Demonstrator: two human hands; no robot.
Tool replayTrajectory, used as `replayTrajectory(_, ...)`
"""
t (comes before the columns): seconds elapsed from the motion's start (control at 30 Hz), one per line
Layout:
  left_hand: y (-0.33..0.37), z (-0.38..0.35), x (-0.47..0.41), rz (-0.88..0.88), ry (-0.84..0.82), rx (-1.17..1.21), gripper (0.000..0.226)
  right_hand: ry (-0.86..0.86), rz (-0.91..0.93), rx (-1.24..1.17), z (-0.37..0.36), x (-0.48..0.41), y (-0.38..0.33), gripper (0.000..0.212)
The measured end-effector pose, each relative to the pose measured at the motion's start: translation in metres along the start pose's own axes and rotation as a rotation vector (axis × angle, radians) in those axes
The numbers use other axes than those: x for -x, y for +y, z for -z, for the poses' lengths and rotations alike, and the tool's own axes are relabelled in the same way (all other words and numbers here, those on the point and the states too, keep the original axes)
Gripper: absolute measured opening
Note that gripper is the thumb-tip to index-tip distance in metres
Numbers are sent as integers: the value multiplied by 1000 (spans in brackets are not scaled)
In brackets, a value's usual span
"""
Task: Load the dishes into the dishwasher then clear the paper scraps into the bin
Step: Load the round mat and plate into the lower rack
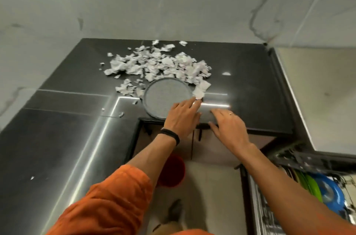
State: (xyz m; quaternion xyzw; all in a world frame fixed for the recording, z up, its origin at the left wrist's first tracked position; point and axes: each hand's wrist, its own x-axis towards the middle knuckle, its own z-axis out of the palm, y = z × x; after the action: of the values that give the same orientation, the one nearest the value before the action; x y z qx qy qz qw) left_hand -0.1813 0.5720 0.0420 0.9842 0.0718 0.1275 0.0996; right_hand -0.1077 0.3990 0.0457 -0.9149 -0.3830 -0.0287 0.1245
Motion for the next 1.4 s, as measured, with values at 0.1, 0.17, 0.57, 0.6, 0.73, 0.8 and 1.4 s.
replayTrajectory(0.1, -54, 10, 15, 97, 8, -19, 41, -100, 99, -33, -24, -39, -44, 47)
replayTrajectory(0.17, -80, 15, 26, 146, 0, -31, 39, -179, 147, -51, -40, -56, -66, 49)
replayTrajectory(0.57, -155, 16, 49, 190, -65, -19, 42, -175, 168, 8, -102, -80, -105, 19)
replayTrajectory(0.6, -156, 15, 49, 184, -72, -16, 43, -147, 169, 12, -102, -81, -105, 17)
replayTrajectory(0.73, -156, 15, 47, 185, -140, -1, 62, -13, 197, -2, -99, -80, -101, 30)
replayTrajectory(0.8, -155, 14, 44, 219, -175, 29, 77, 31, 234, -50, -94, -81, -98, 35)
replayTrajectory(1.4, -69, 21, -38, -58, 216, 60, 77, 394, 204, -158, 4, -33, -36, 19)
